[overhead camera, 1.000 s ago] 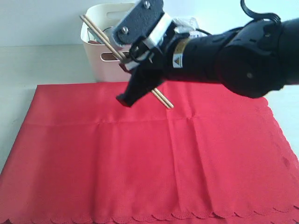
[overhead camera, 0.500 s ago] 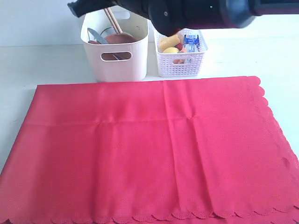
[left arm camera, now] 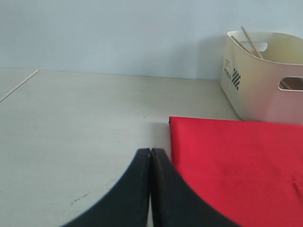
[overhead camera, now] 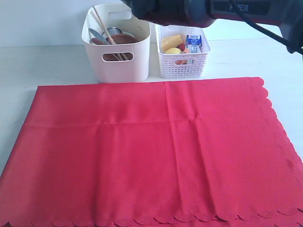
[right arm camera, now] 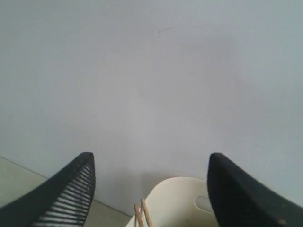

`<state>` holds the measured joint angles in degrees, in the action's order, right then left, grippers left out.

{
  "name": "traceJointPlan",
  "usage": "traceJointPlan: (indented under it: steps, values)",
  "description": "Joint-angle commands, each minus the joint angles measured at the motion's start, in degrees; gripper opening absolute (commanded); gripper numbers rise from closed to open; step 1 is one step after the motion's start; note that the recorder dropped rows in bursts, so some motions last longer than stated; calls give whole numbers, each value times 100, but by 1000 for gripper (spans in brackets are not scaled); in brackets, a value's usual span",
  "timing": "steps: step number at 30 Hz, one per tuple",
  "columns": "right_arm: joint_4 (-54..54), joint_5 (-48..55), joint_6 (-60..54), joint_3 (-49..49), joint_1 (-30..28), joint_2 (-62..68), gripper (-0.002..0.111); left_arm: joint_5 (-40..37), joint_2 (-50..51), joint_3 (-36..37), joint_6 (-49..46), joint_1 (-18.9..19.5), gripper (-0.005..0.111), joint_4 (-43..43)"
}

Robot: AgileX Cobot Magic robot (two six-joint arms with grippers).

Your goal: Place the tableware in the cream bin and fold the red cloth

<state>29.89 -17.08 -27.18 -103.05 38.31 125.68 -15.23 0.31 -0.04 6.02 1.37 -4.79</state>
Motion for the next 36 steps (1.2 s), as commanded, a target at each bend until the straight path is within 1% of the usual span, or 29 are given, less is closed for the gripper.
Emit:
traceJointPlan:
  steps: [1, 3, 4, 5, 6, 10, 11, 13, 17, 19, 23, 25, 29, 36]
  values:
    - [9, 414, 189, -46, -27, -271, 68, 4, -31, 4, 16, -35, 3, 28]
    - [9, 1026, 189, -46, -27, -451, 67, 4, -31, 4, 16, -35, 3, 28]
    - [9, 1577, 189, -46, -27, -610, 67, 4, -31, 4, 16, -35, 3, 28]
    - [9, 1820, 189, -46, -27, -698, 67, 4, -31, 4, 16, -35, 3, 28]
    - [9, 2490, 189, -46, -27, -869, 67, 4, -31, 4, 16, -35, 3, 28]
    - [-213, 3716, 176, -46, -27, -1212, 67, 4, -31, 4, 16, -35, 3, 28]
    - [-375, 4056, 176, -46, -27, -1304, 65, 4, -31, 4, 16, -35, 3, 28]
    - [-665, 4751, 209, -46, -27, -1486, 58, 4, -31, 4, 16, -35, 3, 28]
    - [-1095, 5815, 556, -46, -27, -1786, 35, 4, -31, 4, 16, -35, 3, 28]
    - [-1284, 6037, 690, 30, -27, -1932, 23, 4, -31, 4, 16, -35, 3, 28]
    - [-1686, 6074, 788, 376, -27, -2301, 0, 4, -31, 4, 16, -35, 3, 28]
    - [-1864, 6074, 848, 590, -51, -2479, 0, 4, -31, 4, 16, -35, 3, 28]
    - [-1879, 5990, 858, 1013, -305, -2750, 0, 4, -31, 4, 16, -35, 3, 28]
    - [-1879, 5905, 904, 1471, -972, -2938, 0, 4, -31, 4, 16, -35, 3, 28]
